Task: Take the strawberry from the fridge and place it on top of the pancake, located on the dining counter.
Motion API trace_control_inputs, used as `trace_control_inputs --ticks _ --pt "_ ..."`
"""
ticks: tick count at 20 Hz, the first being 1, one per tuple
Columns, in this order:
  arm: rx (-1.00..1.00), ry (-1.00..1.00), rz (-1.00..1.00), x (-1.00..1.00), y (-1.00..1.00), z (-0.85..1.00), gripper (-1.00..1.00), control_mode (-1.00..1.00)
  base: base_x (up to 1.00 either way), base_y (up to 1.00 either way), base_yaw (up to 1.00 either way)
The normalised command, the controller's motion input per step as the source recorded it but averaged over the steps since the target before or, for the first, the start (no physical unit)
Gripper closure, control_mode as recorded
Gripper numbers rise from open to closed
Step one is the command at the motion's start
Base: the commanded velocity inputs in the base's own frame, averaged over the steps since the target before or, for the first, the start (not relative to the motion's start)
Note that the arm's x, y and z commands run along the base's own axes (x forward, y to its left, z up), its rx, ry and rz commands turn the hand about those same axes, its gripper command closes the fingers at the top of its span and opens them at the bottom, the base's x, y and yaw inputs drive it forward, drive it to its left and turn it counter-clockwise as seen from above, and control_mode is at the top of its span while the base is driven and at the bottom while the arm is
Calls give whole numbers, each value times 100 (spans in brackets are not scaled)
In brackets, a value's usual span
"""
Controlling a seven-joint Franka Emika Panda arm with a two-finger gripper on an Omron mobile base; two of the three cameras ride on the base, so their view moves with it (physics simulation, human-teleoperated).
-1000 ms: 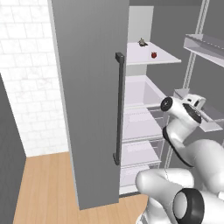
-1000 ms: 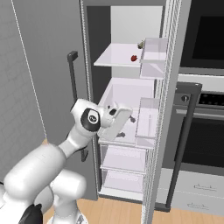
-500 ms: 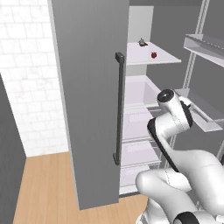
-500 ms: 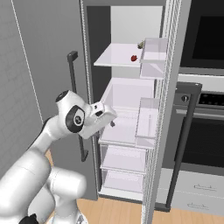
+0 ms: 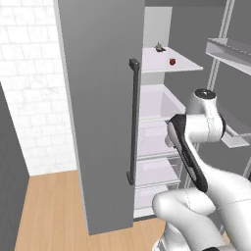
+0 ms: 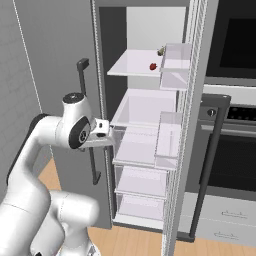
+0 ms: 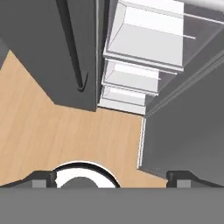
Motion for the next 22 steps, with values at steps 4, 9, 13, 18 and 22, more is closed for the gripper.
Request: trace_control_inputs --ticks 4,9,13,18,22 --pt "37 -6 -23 -100 8 59 -100 -100 0 0 0" --pt "-1 1 -17 -100 6 61 -100 -100 0 0 0" --pt "-22 19 -17 -81 18 49 -100 -100 0 0 0" --pt "-4 4 -6 -43 2 -7 -100 -100 0 0 0" --pt "7 -3 37 18 18 -26 -100 -100 0 0 0"
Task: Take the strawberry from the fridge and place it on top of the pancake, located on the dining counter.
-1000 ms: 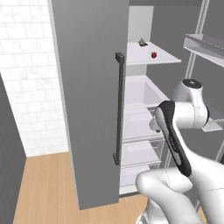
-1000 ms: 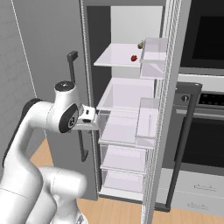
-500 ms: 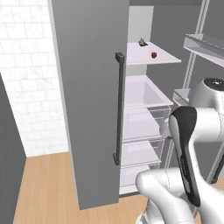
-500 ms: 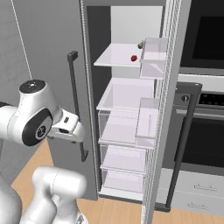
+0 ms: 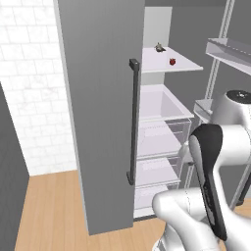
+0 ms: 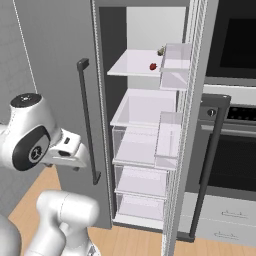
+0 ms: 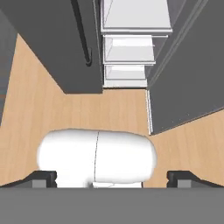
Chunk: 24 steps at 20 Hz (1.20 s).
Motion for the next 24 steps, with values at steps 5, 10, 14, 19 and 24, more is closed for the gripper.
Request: trace_control_inputs --ticks 5,10,14,19,24 --pt "-2 -8 17 5 45 0 -100 -100 0 0 0" --pt "4 1 -15 0 5 -12 -100 -100 0 0 0" --pt "10 -3 -7 0 0 -27 -100 -100 0 0 0" --pt "0 -1 0 0 0 -5 -100 -100 0 0 0" --pt "0 0 0 0 0 0 -100 -100 0 0 0"
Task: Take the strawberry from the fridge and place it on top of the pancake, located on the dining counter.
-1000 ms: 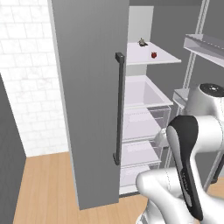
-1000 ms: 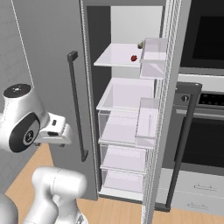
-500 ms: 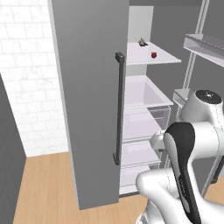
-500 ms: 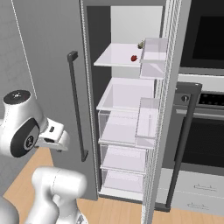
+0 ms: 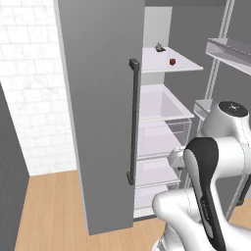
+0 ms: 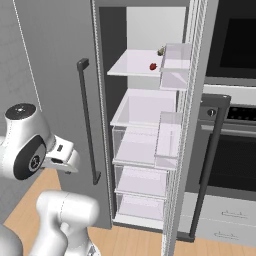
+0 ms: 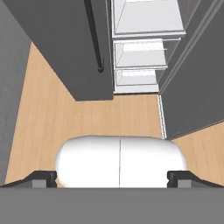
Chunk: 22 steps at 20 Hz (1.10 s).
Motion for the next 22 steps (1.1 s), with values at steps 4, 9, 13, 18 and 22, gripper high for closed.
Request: trace_control_inputs --ticks 4,9,13,18,22 --pt "0 0 0 0 0 0 -100 100 0 0 -3" --pt "0 0 0 0 0 0 -100 100 -2 0 -31" --pt "0 0 0 0 0 0 -100 100 -4 -1 -36" --pt "0 0 0 0 0 0 -100 100 24 0 -18" --pt "0 0 0 0 0 0 -100 100 51 0 0"
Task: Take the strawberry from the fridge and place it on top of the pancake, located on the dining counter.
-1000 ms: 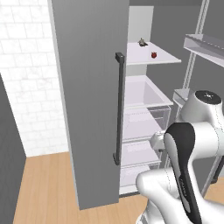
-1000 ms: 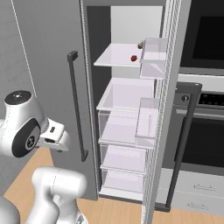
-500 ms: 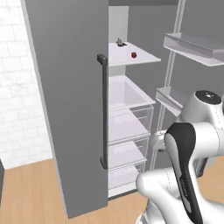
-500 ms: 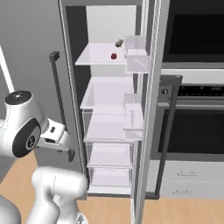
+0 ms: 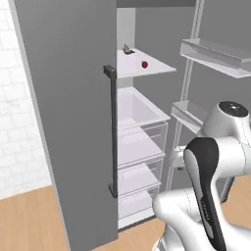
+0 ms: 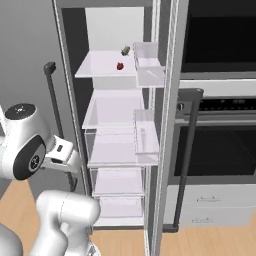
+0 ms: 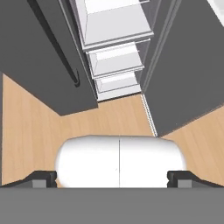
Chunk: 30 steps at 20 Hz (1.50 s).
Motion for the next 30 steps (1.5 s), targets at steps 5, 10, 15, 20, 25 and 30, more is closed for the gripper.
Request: trace_control_inputs --ticks 5,10,15,20,25,30 --pt "0 0 0 0 0 0 -100 100 69 -1 0" --pt "0 0 0 0 0 0 -100 100 63 0 1" --pt "0 0 0 0 0 0 -100 100 45 -15 8" --pt "0 0 0 0 0 0 -100 100 41 -28 13" --pt "0 0 0 0 0 0 -100 100 25 -34 14" --pt "0 0 0 0 0 0 -100 100 3 -22 -3"
